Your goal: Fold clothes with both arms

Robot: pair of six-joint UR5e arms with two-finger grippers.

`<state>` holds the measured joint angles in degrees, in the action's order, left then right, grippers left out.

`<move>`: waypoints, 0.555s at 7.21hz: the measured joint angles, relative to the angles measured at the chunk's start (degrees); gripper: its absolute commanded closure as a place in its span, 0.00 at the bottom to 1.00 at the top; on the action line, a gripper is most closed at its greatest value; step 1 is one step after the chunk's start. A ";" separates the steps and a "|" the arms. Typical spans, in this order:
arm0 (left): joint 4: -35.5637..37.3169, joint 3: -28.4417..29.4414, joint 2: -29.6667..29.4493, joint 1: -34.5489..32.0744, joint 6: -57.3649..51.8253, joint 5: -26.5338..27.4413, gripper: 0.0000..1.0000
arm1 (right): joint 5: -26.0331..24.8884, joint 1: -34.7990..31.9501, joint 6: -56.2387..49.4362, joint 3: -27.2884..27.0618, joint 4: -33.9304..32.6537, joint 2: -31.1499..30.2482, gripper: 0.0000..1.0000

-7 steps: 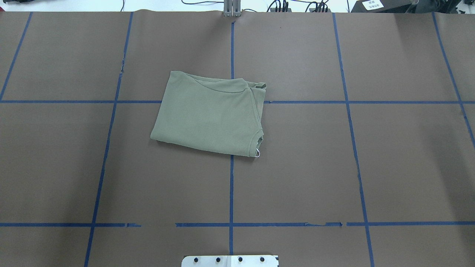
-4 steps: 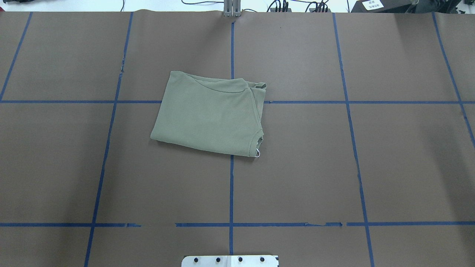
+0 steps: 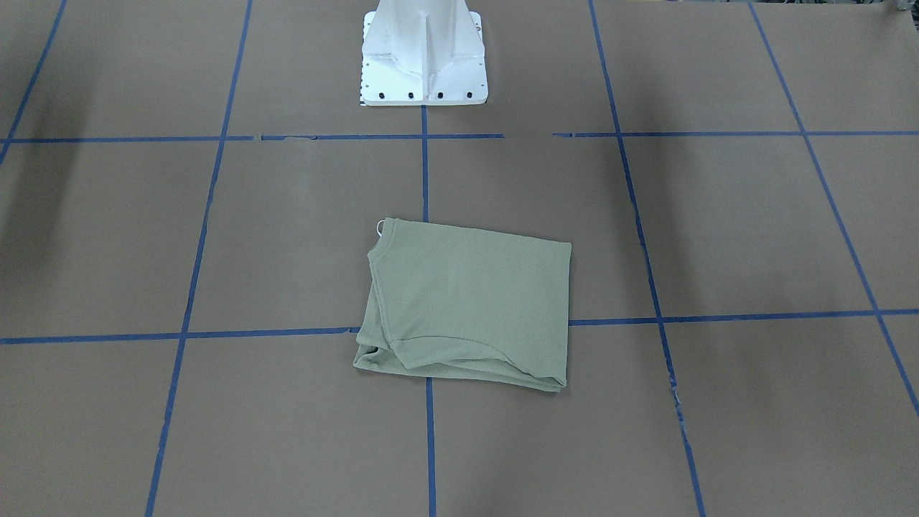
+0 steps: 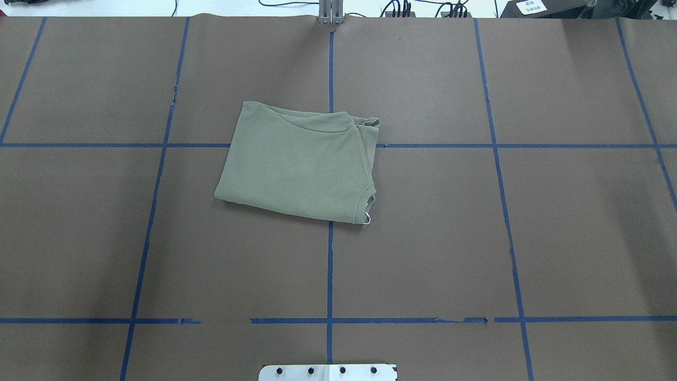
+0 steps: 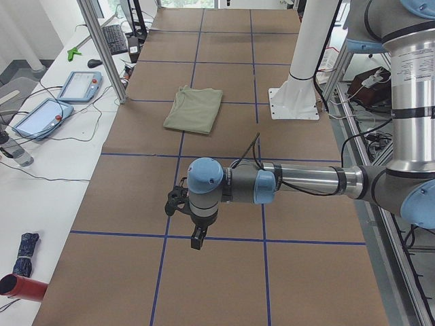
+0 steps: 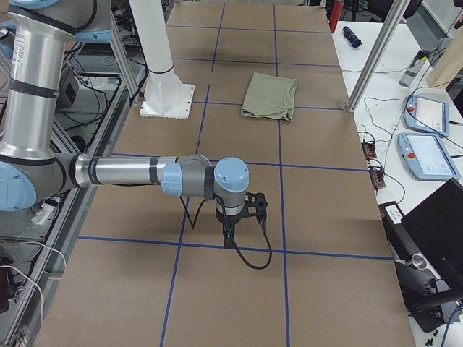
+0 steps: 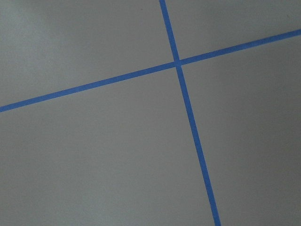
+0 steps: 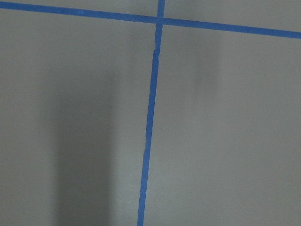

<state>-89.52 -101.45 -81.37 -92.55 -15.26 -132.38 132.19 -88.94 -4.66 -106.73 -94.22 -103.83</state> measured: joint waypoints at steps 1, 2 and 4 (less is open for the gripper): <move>-0.19 0.02 -0.18 0.75 0.08 -0.04 0.00 | 0.02 0.00 0.00 0.06 0.00 -0.01 0.00; -0.75 0.02 -0.52 1.11 0.12 -0.04 0.00 | 0.05 0.00 -0.01 0.16 0.00 0.00 0.00; -1.69 0.84 -1.94 1.32 0.36 -0.05 0.00 | 0.03 0.00 -0.03 0.33 0.00 0.02 0.00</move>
<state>-91.22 -100.61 -83.31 -91.24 -14.90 -132.43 132.22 -88.95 -4.69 -106.40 -94.22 -103.81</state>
